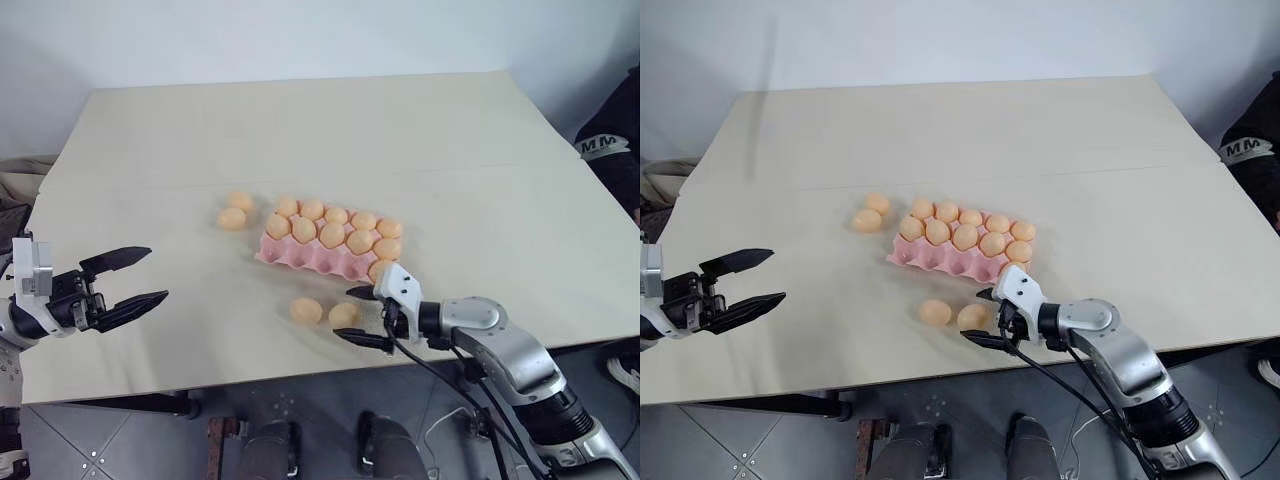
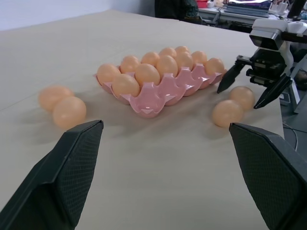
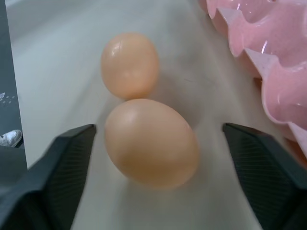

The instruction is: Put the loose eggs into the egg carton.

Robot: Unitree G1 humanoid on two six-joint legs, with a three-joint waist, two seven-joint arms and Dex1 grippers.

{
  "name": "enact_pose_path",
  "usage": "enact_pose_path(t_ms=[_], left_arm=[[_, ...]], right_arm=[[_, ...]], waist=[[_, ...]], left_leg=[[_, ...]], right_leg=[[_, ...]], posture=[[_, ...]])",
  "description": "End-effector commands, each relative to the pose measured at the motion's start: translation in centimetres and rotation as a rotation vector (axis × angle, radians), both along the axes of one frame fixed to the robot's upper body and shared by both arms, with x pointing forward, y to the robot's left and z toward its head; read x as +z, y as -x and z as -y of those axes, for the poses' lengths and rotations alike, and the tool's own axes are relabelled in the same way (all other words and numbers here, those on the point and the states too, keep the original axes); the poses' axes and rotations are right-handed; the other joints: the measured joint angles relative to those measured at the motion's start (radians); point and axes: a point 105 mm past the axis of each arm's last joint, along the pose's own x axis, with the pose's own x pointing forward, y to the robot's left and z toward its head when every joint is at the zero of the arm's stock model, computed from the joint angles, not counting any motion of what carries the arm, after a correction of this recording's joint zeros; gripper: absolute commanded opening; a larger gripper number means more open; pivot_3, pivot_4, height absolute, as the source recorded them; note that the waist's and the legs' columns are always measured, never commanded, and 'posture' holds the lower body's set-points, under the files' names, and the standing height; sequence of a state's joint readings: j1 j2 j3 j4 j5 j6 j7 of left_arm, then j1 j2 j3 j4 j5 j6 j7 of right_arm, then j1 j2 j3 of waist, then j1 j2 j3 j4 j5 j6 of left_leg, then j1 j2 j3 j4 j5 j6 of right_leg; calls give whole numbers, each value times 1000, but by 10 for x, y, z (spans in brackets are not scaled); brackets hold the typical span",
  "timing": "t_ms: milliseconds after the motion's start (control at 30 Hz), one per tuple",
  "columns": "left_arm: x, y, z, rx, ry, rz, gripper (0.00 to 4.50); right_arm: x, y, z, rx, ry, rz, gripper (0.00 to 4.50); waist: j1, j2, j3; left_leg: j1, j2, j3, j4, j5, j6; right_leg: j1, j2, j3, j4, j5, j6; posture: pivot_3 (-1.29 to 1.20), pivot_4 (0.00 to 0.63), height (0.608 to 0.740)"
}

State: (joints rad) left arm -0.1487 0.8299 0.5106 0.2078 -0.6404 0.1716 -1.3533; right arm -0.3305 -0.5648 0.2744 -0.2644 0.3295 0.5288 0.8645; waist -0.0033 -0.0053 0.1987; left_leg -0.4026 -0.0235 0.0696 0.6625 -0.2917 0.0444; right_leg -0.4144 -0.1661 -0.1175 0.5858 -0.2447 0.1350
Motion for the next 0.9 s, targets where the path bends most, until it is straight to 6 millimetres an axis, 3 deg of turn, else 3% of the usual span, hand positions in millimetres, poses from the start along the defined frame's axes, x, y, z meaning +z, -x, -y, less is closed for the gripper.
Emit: enact_pose_path(t_ms=[33, 100, 200, 467, 533, 600, 900], left_arm=[[12, 2, -1, 6, 0, 63, 4500], [12, 2, -2, 9, 0, 64, 4500], [11, 2, -2, 13, -1, 65, 4500], [10, 2, -2, 15, 3, 64, 4500], [9, 1, -2, 12, 4, 63, 4500], [8, 1, -1, 10, 5, 63, 4500], [9, -4, 3, 3, 12, 82, 4500]], right_arm=[[3, 1, -2, 19, -1, 13, 2835], [4, 1, -1, 18, 4, 14, 2193], [9, 2, 2, 20, 0, 19, 1808], [63, -8, 19, -36, -71, 96, 1772], [88, -18, 24, -72, -75, 164, 1772], [99, -25, 25, -97, -69, 203, 1772], [86, -44, 6, -116, -62, 207, 1772]], waist=[[0, 0, 0], [0, 0, 0], [0, 0, 0], [0, 0, 0], [-1, 0, 0], [-1, 0, 0], [-1, 0, 0]], left_leg=[[0, 0, 0, 0, 0, 0], [0, 0, 0, 0, 0, 0], [0, 0, 0, 0, 0, 0], [0, 0, 0, 0, 0, 0], [0, 1, 0, 0, -1, 0], [0, 2, 1, 0, -1, -1], [-2, 3, 5, 0, -1, 4]], right_leg=[[0, 0, 0, 0, 0, 0], [0, 0, 0, 0, 0, 0], [0, 0, 0, 0, 0, 0], [0, 0, 0, -1, 0, 0], [0, 0, 0, 0, 0, 0], [-1, -1, 1, -1, 0, -1], [-4, 1, -2, 3, 1, -2]], posture=[[0, 150, 740], [0, 150, 740], [0, 150, 740], [0, 150, 740], [0, 150, 740], [0, 150, 740], [0, 150, 740]])
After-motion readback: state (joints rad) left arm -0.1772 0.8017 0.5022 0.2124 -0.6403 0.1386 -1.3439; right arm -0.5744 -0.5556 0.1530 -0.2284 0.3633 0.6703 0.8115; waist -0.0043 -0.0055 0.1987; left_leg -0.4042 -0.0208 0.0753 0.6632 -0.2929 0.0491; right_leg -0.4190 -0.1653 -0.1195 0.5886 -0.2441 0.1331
